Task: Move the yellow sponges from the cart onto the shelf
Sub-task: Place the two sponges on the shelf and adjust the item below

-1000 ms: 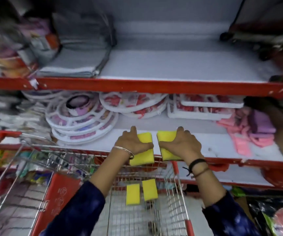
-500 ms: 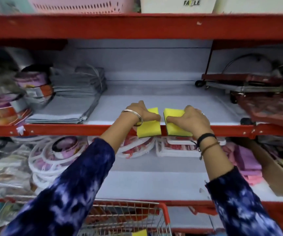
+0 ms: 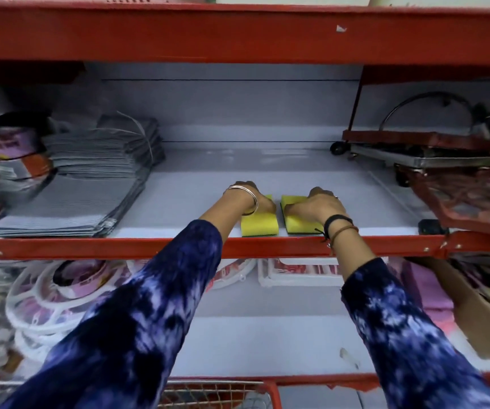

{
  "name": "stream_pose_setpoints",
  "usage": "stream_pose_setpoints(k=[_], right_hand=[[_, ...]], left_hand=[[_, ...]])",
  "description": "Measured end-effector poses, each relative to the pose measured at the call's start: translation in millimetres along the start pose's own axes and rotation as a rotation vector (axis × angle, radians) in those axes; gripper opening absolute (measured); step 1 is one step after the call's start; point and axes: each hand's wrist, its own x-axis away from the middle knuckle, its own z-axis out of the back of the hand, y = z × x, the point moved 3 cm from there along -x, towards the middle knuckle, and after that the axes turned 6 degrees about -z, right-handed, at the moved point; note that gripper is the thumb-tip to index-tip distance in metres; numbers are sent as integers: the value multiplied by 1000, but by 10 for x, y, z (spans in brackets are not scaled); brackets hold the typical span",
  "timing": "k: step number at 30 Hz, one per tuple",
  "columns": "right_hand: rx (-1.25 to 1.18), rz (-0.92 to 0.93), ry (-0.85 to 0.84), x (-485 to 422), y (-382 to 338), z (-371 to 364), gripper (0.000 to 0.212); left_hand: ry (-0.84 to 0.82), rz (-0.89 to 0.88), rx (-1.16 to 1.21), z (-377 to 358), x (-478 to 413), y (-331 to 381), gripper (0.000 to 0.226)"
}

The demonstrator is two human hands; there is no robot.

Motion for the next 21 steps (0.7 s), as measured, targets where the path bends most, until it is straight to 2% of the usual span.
stream_pose_setpoints(k=[3,7,9,12,15,17,21], right_hand=[[23,-29,-33,-57,64,-100,76],[54,-18,-20,-72,73,-114,80],[48,-2,41,-4,65,-89,80],[-40,121,301,280,79,-68,71],[-149,304,487,788,164,-291,54],[-217,375,485,1133,263,-573,46],[-273,386,311,1646,517,-1203,42]], left_hand=[[-9,-22,-42,-118,-74,-19,50],[16,-23,-71,-108,-54,-48,58],[67,-6,-37,-74,31,-97,67],[306,-25,41,-56,303,-208,77],[578,-191,226,-210,754,-311,61],[727,-364,320,-420,1094,-390,46],[1009,-537,214,-1001,1720,-646,27]])
